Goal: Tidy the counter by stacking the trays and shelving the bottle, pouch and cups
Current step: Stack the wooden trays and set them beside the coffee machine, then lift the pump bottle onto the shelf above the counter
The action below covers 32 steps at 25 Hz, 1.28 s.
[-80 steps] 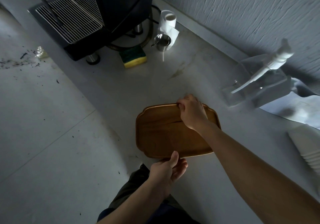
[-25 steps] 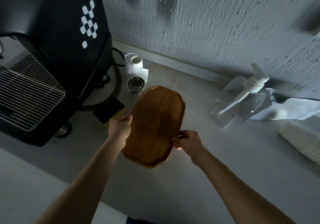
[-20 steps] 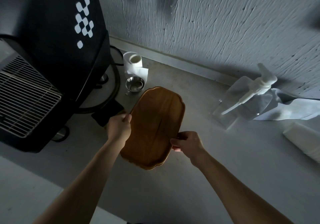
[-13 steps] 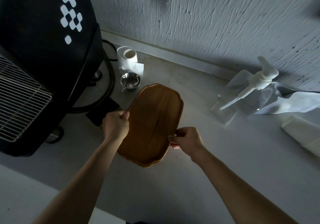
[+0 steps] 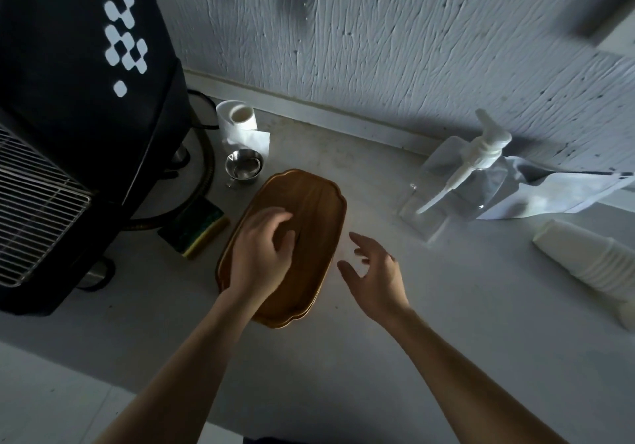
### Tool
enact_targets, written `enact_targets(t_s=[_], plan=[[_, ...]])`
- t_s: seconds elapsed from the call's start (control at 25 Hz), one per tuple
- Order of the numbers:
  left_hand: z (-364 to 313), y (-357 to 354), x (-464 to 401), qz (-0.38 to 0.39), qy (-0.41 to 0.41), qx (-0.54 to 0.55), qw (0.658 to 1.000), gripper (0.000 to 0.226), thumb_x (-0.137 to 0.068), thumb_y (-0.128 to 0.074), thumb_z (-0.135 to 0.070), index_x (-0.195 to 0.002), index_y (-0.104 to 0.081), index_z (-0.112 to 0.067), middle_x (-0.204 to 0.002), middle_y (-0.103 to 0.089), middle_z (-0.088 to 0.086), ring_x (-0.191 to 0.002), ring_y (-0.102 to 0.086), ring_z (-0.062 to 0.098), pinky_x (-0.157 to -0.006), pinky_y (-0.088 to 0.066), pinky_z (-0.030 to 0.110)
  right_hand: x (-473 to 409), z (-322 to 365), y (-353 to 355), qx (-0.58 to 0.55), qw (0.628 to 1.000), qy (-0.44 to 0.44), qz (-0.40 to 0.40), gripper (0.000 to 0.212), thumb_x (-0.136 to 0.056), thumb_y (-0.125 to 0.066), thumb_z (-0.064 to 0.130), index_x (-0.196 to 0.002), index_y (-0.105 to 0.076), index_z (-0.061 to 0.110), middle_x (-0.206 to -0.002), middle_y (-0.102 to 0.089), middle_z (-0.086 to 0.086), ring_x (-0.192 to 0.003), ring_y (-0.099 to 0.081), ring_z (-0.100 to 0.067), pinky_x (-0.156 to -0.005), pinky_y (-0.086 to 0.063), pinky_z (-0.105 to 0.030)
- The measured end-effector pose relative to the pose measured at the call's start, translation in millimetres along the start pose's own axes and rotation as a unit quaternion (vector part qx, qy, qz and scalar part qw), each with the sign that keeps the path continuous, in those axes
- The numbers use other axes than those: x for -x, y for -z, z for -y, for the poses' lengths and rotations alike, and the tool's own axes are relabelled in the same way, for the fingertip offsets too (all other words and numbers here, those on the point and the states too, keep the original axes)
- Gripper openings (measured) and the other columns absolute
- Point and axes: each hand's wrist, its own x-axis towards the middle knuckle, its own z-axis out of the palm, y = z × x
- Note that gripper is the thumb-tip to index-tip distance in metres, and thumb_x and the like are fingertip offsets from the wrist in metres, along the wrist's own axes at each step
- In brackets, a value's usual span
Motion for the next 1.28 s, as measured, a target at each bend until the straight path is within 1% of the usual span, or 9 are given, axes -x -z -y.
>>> enact_targets(t_s=[0.16, 0.28, 0.36, 0.56, 0.84, 0.96, 1.08, 1.2, 1.28], plan=[[-17, -15, 14, 0.043, -0.064, -0.002, 0.997, 0.048, -0.096, -0.060, -0.040, -0.135, -0.060, -0.013, -0.140, -0.062, 0.006, -0.132, -0.055, 0.020, -0.108, -0.047, 0.042, 5, -8, 8, 0.102, 0.992, 0.073, -0.007, 0.069, -0.094, -0.063, 0.038, -0.154, -0.031, 0.024, -0.162, -0.030, -0.002, -0.149, -0.029, -0.024, -0.119, -0.030, -0.042], [-27, -23, 17, 0.075, -0.076, -0.039, 0.994, 0.071, -0.091, -0.053, -0.061, -0.145, -0.050, -0.016, -0.154, -0.049, 0.007, -0.145, -0.040, 0.025, -0.117, -0.035, 0.050, 8, -10, 15, 0.145, 0.986, 0.082, -0.014, 0.085, -0.092, -0.056, 0.055, -0.158, -0.011, 0.027, -0.167, -0.010, -0.005, -0.154, -0.005, -0.024, -0.124, -0.009, -0.044], [-41, -32, 18, 0.092, -0.089, -0.049, 0.991, 0.082, -0.088, -0.050, -0.069, -0.149, -0.044, -0.016, -0.159, -0.041, 0.009, -0.149, -0.032, 0.027, -0.118, -0.031, 0.054, 15, -19, 29, 0.150, 0.986, 0.064, -0.042, 0.090, -0.090, -0.051, 0.063, -0.158, -0.003, 0.029, -0.167, -0.004, -0.004, -0.154, 0.001, -0.023, -0.124, -0.003, -0.044], [-62, -51, 18, 0.102, -0.091, -0.069, 0.988, 0.095, -0.082, -0.049, -0.079, -0.153, -0.037, -0.017, -0.163, -0.031, 0.010, -0.153, -0.021, 0.028, -0.118, -0.032, 0.055, 27, -39, 52, 0.138, 0.987, 0.036, -0.074, 0.096, -0.087, -0.053, 0.067, -0.158, 0.000, 0.028, -0.167, -0.005, -0.005, -0.154, 0.002, -0.022, -0.124, -0.005, -0.045], [-84, -75, 15, 0.121, -0.079, -0.047, 0.988, 0.099, -0.077, -0.052, -0.081, -0.152, -0.039, -0.017, -0.162, -0.034, 0.010, -0.151, -0.025, 0.030, -0.114, -0.037, 0.057, 27, -61, 70, 0.123, 0.989, 0.016, -0.081, 0.094, -0.089, -0.054, 0.064, -0.158, -0.003, 0.028, -0.168, -0.007, -0.004, -0.154, 0.001, -0.020, -0.125, -0.008, -0.044], [-93, -83, 2, 0.128, -0.071, -0.022, 0.989, 0.106, -0.075, -0.052, -0.083, -0.155, -0.031, -0.016, -0.164, -0.030, 0.009, -0.153, -0.022, 0.028, -0.117, -0.034, 0.055, 16, -65, 79, 0.099, 0.991, -0.002, -0.090, 0.096, -0.087, -0.060, 0.059, -0.159, -0.007, 0.022, -0.167, -0.012, -0.005, -0.154, -0.002, -0.018, -0.124, -0.010, -0.041], [-101, -89, -14, 0.122, -0.034, 0.039, 0.991, 0.113, -0.072, -0.058, -0.083, -0.157, -0.020, -0.019, -0.165, -0.028, 0.006, -0.152, -0.023, 0.023, -0.119, -0.032, 0.046, -3, -65, 90, 0.042, 0.992, -0.016, -0.116, 0.103, -0.083, -0.070, 0.053, -0.158, -0.011, 0.017, -0.166, -0.017, -0.005, -0.153, -0.009, -0.018, -0.123, -0.016, -0.037], [-108, -97, -34, 0.107, -0.012, 0.083, 0.991, 0.112, -0.070, -0.068, -0.076, -0.157, -0.019, -0.024, -0.165, -0.030, 0.001, -0.150, -0.027, 0.017, -0.113, -0.027, 0.029, -25, -69, 99, 0.000, 0.993, -0.025, -0.118, 0.108, -0.080, -0.075, 0.051, -0.158, -0.008, 0.019, -0.166, -0.014, 0.001, -0.152, -0.008, -0.010, -0.120, -0.017, -0.030], [-112, -101, -47, 0.104, 0.008, 0.113, 0.988, 0.114, -0.067, -0.070, -0.076, -0.156, -0.020, -0.027, -0.164, -0.030, -0.002, -0.149, -0.028, 0.014, -0.110, -0.026, 0.026, -38, -71, 102, -0.021, 0.993, -0.027, -0.113, 0.110, -0.079, -0.076, 0.050, -0.158, -0.006, 0.021, -0.167, -0.012, 0.005, -0.152, -0.008, -0.007, -0.117, -0.018, -0.023]])
